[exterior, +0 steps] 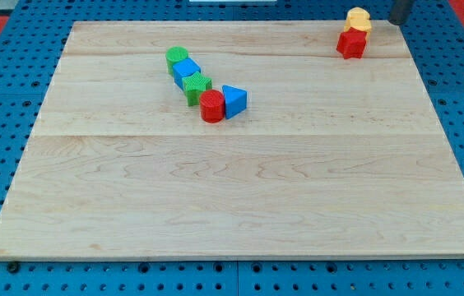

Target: Place the yellow blocks and red star in a diagonally line

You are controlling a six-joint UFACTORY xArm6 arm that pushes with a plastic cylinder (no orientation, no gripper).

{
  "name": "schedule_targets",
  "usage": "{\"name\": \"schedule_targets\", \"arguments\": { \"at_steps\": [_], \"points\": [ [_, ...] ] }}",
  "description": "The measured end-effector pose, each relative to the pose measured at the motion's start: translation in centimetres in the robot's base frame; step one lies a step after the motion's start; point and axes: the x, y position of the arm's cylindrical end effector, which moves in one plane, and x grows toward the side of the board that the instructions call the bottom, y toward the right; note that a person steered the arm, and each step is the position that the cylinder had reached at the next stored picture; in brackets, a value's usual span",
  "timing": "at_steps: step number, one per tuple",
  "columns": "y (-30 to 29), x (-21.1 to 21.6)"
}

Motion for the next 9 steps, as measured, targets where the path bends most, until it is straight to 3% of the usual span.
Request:
{"name": "schedule_targets", "arguments": {
  "at_steps": [3,5,7,9],
  "points": [
    [-7.8,0.0],
    [-8.1,1.7],
    [-5.1,9.7],
    [-4.4,10.2]
  ]
}}
